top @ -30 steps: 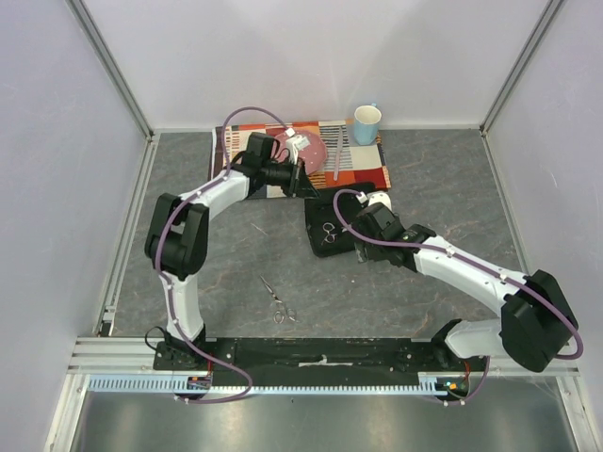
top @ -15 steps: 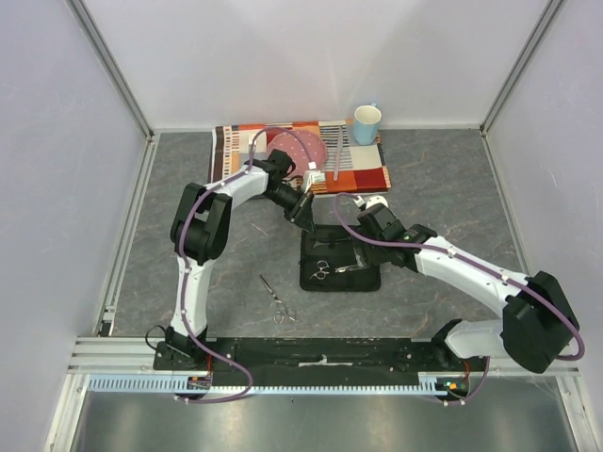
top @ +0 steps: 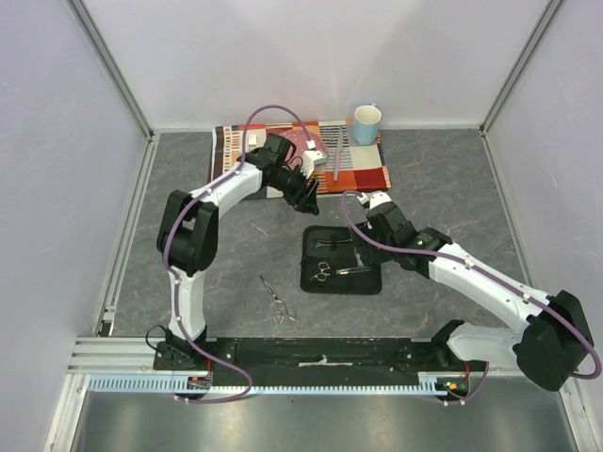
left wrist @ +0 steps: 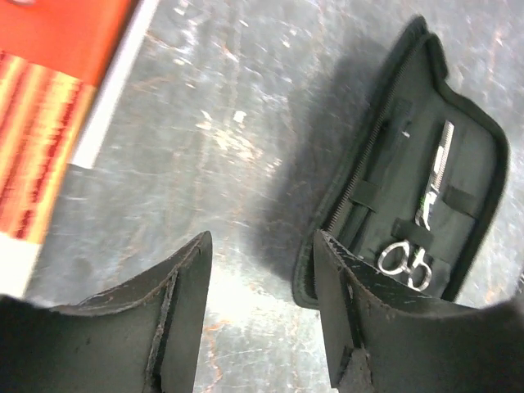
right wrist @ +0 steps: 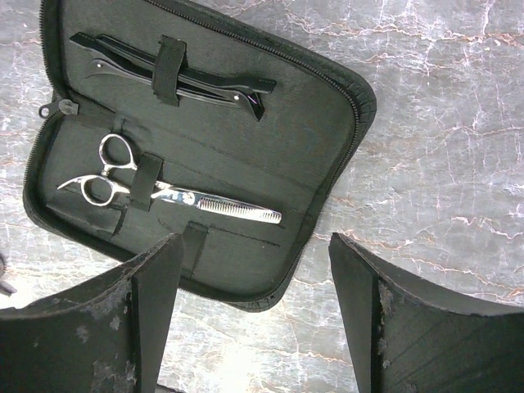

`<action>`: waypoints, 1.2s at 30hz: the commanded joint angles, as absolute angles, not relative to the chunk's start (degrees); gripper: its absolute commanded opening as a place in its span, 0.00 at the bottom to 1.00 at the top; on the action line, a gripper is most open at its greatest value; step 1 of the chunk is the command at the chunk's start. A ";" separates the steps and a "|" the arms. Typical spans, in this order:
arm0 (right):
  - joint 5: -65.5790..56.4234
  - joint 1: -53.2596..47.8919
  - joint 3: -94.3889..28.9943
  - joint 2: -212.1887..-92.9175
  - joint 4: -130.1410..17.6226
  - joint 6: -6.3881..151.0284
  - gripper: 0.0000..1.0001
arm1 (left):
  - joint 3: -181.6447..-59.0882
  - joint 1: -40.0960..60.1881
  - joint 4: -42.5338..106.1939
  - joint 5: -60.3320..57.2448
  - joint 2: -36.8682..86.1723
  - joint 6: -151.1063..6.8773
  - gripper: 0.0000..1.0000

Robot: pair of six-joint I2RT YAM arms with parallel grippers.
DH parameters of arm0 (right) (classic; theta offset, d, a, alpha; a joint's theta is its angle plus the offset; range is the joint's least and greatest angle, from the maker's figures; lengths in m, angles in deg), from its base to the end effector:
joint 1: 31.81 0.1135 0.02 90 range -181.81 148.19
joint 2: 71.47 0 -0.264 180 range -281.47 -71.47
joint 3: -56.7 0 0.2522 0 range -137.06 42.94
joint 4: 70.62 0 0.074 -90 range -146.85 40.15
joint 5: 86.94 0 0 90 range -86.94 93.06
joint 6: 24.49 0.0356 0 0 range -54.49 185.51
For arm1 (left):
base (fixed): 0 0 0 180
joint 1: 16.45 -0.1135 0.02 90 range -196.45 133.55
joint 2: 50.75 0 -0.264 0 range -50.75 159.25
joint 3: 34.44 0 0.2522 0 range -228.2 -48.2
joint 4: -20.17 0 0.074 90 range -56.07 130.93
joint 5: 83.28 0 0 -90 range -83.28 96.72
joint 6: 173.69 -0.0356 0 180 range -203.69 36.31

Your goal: Sort the hair-cutting tools

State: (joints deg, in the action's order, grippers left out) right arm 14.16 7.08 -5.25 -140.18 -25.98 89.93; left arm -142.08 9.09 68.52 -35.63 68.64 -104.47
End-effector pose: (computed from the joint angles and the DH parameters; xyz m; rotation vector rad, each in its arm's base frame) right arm 0.1931 0.1469 0.2447 -0.2267 2.4504 0.2486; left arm 0.3925 -0.2141 0.2052 1.2132 2.1828 -0.9889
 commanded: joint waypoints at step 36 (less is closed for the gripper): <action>29.69 46.68 -29.48 -176.76 -32.16 114.63 0.72 | -101.46 8.86 64.34 10.41 3.13 -57.94 0.58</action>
State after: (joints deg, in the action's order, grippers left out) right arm 25.72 46.36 -25.81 -173.10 -31.58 110.54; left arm -102.72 9.00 62.84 8.65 6.48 -60.06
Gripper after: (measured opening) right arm 0.728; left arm 0.586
